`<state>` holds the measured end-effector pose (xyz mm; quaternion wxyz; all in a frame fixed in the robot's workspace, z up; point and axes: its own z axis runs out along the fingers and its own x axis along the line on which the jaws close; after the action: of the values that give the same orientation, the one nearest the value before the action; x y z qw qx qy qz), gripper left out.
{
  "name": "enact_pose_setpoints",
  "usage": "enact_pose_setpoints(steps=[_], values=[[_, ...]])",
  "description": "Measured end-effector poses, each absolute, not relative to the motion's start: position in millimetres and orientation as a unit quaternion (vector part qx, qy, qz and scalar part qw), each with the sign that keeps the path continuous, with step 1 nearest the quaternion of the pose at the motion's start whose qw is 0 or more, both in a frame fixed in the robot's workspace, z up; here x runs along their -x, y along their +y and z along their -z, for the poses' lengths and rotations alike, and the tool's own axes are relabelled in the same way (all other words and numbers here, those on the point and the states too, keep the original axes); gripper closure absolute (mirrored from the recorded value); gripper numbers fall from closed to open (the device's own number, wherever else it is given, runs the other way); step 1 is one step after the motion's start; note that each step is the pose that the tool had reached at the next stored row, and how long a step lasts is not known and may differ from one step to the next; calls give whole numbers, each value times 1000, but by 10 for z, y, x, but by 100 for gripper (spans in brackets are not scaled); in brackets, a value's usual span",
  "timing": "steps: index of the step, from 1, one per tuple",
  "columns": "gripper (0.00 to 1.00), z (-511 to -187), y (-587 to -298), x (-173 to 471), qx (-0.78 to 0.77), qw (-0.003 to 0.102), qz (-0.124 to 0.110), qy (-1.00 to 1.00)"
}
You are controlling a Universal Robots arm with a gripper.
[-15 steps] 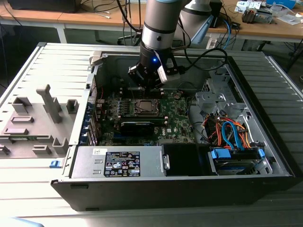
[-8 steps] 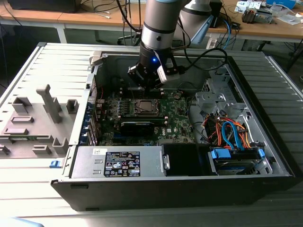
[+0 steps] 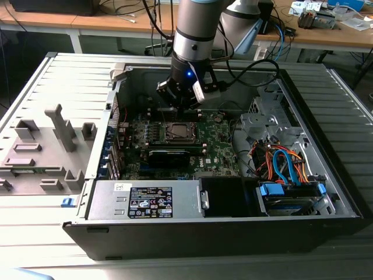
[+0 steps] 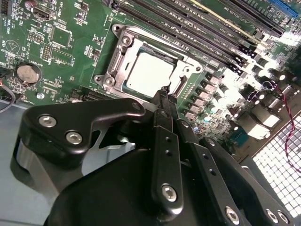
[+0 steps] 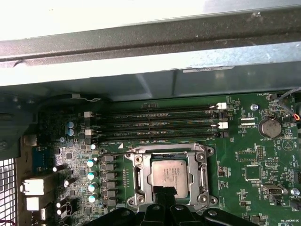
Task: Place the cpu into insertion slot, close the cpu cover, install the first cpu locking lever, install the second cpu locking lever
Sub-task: 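Install the first cpu locking lever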
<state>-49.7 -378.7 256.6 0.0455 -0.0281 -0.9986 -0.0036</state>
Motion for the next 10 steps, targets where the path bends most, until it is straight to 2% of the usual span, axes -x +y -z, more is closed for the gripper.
enact_pose_setpoints(steps=[10], values=[[89,-2566,-3787,540,28,46,4,-999]])
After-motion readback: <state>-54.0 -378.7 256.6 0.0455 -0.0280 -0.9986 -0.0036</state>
